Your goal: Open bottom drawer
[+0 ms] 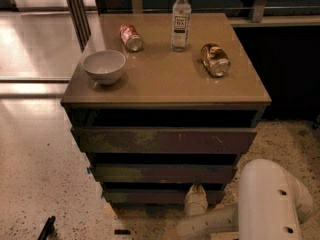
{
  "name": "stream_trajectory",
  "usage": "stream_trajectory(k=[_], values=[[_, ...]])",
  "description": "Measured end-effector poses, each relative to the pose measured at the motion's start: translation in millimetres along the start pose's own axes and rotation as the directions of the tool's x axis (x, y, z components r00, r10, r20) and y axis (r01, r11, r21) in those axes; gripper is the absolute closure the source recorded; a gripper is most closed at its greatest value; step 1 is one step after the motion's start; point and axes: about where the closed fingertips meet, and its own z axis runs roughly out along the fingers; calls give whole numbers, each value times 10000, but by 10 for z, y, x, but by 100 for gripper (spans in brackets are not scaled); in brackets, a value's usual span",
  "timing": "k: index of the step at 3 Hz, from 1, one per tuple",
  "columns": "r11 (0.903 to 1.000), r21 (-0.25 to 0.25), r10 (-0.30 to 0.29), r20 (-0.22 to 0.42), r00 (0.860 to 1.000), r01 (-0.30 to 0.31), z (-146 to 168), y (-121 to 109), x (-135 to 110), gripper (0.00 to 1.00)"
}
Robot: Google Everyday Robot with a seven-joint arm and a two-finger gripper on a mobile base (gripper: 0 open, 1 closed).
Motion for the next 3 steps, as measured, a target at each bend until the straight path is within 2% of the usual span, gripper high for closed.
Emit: stream_trajectory(k=[1, 2, 3], values=[[9997, 183, -125, -348, 9993, 132, 146, -11, 190, 100], [9983, 511, -278, -363, 9990, 296, 506, -87, 345, 100], [9982, 533, -269, -333, 9991, 287, 526, -92, 335, 100]])
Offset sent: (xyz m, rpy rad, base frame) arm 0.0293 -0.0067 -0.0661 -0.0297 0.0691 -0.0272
